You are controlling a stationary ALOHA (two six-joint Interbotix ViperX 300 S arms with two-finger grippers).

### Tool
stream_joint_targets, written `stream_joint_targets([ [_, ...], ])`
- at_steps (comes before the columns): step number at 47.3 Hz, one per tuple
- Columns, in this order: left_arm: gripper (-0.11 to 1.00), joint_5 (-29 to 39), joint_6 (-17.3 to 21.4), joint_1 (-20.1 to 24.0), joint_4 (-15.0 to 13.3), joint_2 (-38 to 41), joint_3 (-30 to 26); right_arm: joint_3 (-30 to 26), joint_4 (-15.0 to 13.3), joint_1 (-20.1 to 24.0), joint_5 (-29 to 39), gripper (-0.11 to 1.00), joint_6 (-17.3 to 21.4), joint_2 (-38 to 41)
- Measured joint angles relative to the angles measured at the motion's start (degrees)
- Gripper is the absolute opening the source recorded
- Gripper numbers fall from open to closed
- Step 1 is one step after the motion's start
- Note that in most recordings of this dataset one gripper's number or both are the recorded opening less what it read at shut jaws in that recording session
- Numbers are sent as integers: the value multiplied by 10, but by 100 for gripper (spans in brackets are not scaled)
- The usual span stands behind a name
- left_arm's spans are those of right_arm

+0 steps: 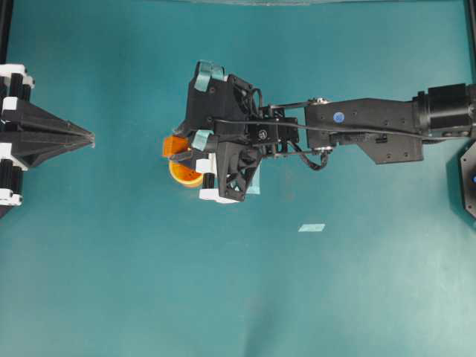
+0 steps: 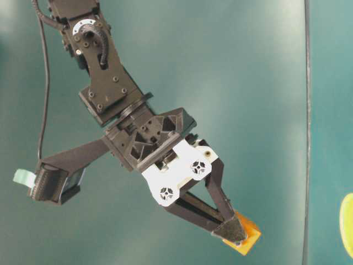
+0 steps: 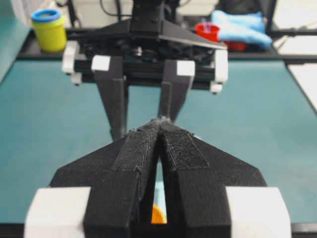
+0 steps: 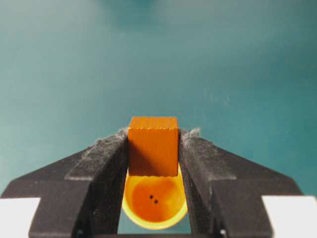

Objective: Move the block toward the cup with right arm.
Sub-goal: 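Hold the cube above the cup opening with the right gripper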

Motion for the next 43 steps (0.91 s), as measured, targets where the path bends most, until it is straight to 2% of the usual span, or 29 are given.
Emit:
stream_joint_targets([
  [43,0,0,0,0,0,0,0,1,-11,-1,17,39,0,-1],
])
